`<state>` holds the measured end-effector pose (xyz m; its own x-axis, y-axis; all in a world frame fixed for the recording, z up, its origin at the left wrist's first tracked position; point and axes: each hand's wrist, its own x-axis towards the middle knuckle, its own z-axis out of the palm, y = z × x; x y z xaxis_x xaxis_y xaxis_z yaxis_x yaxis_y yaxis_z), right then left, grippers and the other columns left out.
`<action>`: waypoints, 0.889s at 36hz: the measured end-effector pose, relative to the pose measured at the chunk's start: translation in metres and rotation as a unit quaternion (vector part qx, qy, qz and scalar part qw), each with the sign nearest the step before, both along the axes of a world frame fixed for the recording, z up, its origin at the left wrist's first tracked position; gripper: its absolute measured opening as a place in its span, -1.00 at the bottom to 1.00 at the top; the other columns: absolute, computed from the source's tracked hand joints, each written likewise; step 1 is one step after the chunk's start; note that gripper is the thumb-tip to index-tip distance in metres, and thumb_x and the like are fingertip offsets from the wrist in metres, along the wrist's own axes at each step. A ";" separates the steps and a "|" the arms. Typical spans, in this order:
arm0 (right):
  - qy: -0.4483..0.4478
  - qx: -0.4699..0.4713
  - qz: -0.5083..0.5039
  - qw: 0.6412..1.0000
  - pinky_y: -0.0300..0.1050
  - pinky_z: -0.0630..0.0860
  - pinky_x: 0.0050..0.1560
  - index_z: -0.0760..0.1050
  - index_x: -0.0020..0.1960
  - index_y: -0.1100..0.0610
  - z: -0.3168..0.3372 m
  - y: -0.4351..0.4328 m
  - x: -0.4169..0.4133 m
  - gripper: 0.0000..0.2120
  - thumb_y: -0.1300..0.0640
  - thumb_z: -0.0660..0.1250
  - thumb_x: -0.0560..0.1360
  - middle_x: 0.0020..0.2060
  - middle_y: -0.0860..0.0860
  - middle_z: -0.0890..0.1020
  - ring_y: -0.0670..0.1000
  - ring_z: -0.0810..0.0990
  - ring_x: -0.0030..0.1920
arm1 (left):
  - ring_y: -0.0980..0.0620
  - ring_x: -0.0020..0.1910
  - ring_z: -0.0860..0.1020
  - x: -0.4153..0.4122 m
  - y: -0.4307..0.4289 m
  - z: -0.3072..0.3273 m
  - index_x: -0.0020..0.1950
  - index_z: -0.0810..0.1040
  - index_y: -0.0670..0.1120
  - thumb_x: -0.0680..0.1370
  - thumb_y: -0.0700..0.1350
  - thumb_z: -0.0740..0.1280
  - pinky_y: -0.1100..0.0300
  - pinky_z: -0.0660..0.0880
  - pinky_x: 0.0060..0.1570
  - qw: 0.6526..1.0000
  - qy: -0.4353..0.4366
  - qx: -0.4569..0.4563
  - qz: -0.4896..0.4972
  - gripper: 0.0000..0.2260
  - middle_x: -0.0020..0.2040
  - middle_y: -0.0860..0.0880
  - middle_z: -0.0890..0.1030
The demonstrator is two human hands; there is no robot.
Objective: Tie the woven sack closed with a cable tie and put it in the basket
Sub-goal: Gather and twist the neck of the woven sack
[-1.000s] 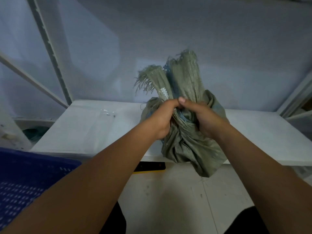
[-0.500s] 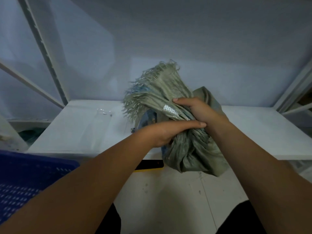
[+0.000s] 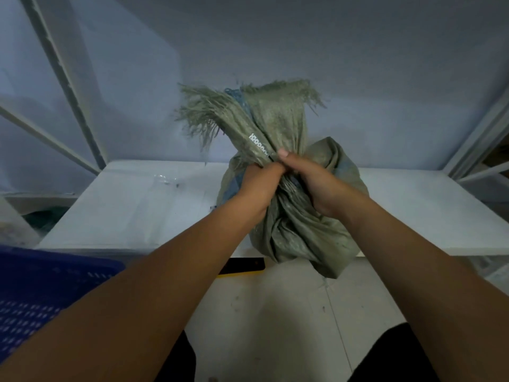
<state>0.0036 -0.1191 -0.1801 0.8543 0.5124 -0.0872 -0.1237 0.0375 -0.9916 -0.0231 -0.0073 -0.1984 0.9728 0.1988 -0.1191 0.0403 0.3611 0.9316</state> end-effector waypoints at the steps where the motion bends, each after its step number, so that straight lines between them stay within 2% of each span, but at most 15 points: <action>1: -0.009 -0.011 0.005 1.000 0.09 0.51 0.34 0.41 0.47 0.14 -0.001 0.000 0.000 -0.17 -0.19 0.58 0.33 0.26 0.11 0.65 0.09 0.65 0.25 | -0.11 -0.02 0.69 -0.001 0.002 0.001 0.26 0.55 -0.15 0.47 -0.06 0.42 -0.09 0.62 0.05 1.000 0.000 0.007 0.007 -0.62 0.06 -0.14 0.68; 2: -0.017 -0.018 0.012 1.000 0.05 0.54 0.31 0.41 0.46 0.13 -0.003 0.001 0.000 -0.21 -0.13 0.58 0.35 0.25 0.10 0.66 0.06 0.65 0.25 | -0.13 -0.01 0.68 0.000 0.003 0.001 0.24 0.56 -0.15 0.42 -0.02 0.45 -0.11 0.61 0.06 1.000 -0.001 0.015 0.013 -0.58 0.06 -0.15 0.68; 5: -0.037 -0.026 0.032 0.998 -0.21 0.62 0.09 0.46 0.22 0.03 -0.004 -0.001 -0.001 -0.70 0.16 0.43 0.54 0.10 -0.02 0.68 -0.12 0.70 0.07 | -0.15 -0.07 0.69 0.002 0.010 -0.002 0.07 0.65 -0.17 0.24 0.00 0.49 -0.17 0.61 0.03 0.998 -0.011 0.038 0.046 -0.55 -0.05 -0.14 0.71; 6: -0.043 -0.028 0.037 0.998 -0.25 0.61 0.07 0.42 0.18 -0.02 -0.005 -0.002 -0.001 -0.72 0.18 0.41 0.54 0.09 -0.08 0.64 -0.17 0.68 0.04 | -0.13 -0.09 0.70 0.003 0.011 -0.003 0.02 0.67 -0.16 0.24 -0.02 0.49 -0.16 0.62 0.02 0.997 -0.017 0.043 0.057 -0.59 -0.09 -0.13 0.72; 8: -0.053 -0.028 0.054 0.997 -0.23 0.57 0.12 0.35 0.23 -0.05 -0.007 -0.002 -0.001 -0.57 0.14 0.44 0.45 0.13 -0.12 0.60 -0.18 0.63 0.11 | -0.12 -0.11 0.70 0.006 0.013 -0.004 -0.02 0.69 -0.15 0.24 -0.03 0.49 -0.16 0.62 0.01 0.997 -0.022 0.046 0.063 -0.63 -0.11 -0.11 0.73; 12: -0.053 -0.008 0.067 0.996 -0.28 0.59 0.12 0.41 0.23 -0.07 -0.008 -0.001 -0.002 -0.53 0.17 0.47 0.39 0.15 -0.13 0.63 -0.23 0.66 0.10 | -0.10 -0.09 0.70 0.007 0.013 -0.007 -0.05 0.68 -0.12 0.21 0.02 0.50 -0.14 0.62 0.03 0.996 -0.025 0.063 0.058 -0.62 -0.10 -0.09 0.73; 14: -0.051 0.002 0.067 0.996 -0.17 0.55 0.26 0.40 0.38 0.03 -0.008 -0.001 -0.002 -0.39 0.17 0.54 0.41 0.25 -0.05 0.63 -0.13 0.62 0.24 | -0.10 -0.06 0.69 0.006 0.013 -0.006 0.00 0.65 -0.13 0.22 0.02 0.50 -0.13 0.61 0.05 0.998 -0.017 0.053 0.041 -0.59 -0.06 -0.11 0.72; 16: -0.050 0.000 0.067 0.997 0.02 0.46 0.39 0.29 0.54 0.13 -0.009 -0.001 -0.002 -0.12 0.07 0.63 0.34 0.37 0.04 0.58 0.01 0.55 0.38 | -0.09 -0.01 0.69 0.007 0.014 -0.003 0.15 0.61 -0.15 0.21 0.07 0.51 -0.09 0.60 0.09 0.999 0.001 0.035 -0.002 -0.43 0.02 -0.12 0.70; 18: -0.052 -0.003 0.071 0.996 0.11 0.40 0.45 0.23 0.57 0.14 -0.009 -0.001 -0.003 -0.02 0.04 0.65 0.30 0.40 0.07 0.54 0.05 0.52 0.41 | -0.09 0.04 0.68 0.008 0.015 0.001 0.23 0.60 -0.12 0.23 0.10 0.51 -0.06 0.58 0.14 0.998 0.020 0.020 -0.057 -0.38 0.07 -0.12 0.69; 22: -0.061 -0.042 0.057 0.996 0.12 0.42 0.44 0.29 0.54 0.12 -0.012 -0.003 0.001 -0.24 0.19 0.51 0.41 0.34 0.05 0.60 0.02 0.56 0.36 | -0.07 0.09 0.65 0.009 0.017 0.002 0.25 0.60 -0.08 0.44 0.08 0.41 0.01 0.54 0.20 0.993 0.035 0.043 -0.104 -0.57 0.11 -0.12 0.68; 25: -0.080 -0.087 0.041 0.992 0.10 0.47 0.39 0.48 0.37 0.07 -0.018 0.001 0.003 -0.47 0.28 0.49 0.44 0.22 0.02 0.68 0.02 0.60 0.31 | -0.02 0.13 0.62 0.010 0.015 0.000 0.26 0.59 -0.06 0.46 0.10 0.40 0.04 0.50 0.26 0.988 0.042 0.078 -0.124 -0.58 0.13 -0.06 0.67; 27: -0.106 -0.129 0.016 0.986 -0.10 0.58 0.23 0.57 0.21 0.05 -0.020 0.004 0.002 -0.64 0.36 0.43 0.49 0.12 0.03 0.71 0.06 0.62 0.29 | 0.02 0.11 0.62 0.009 0.014 0.001 0.27 0.58 -0.09 0.51 0.07 0.39 0.10 0.51 0.23 0.981 0.059 0.104 -0.152 -0.61 0.10 -0.05 0.67; 28: -0.108 -0.146 0.005 0.983 -0.21 0.61 0.10 0.57 0.21 0.13 -0.020 0.005 0.002 -0.69 0.38 0.39 0.52 0.11 0.09 0.70 0.13 0.61 0.28 | 0.01 0.11 0.63 0.008 0.015 0.002 0.28 0.56 -0.12 0.53 0.06 0.39 0.10 0.53 0.22 0.977 0.069 0.109 -0.170 -0.60 0.10 -0.07 0.67; 30: -0.109 -0.167 -0.010 0.980 -0.20 0.60 0.02 0.54 0.27 0.30 -0.020 0.007 0.004 -0.69 0.40 0.37 0.53 0.17 0.27 0.65 0.24 0.59 0.25 | -0.02 0.12 0.64 0.008 0.019 0.001 0.30 0.55 -0.13 0.52 0.05 0.41 0.04 0.54 0.22 0.973 0.077 0.108 -0.186 -0.59 0.13 -0.12 0.67; 32: -0.124 -0.175 -0.034 0.976 -0.10 0.62 0.09 0.59 0.27 0.22 -0.023 0.013 0.010 -0.65 0.36 0.40 0.49 0.07 0.18 0.71 0.15 0.70 0.12 | -0.06 0.13 0.64 0.010 0.025 -0.001 0.31 0.54 -0.14 0.49 0.07 0.45 -0.05 0.53 0.22 0.974 0.070 0.104 -0.188 -0.54 0.13 -0.14 0.67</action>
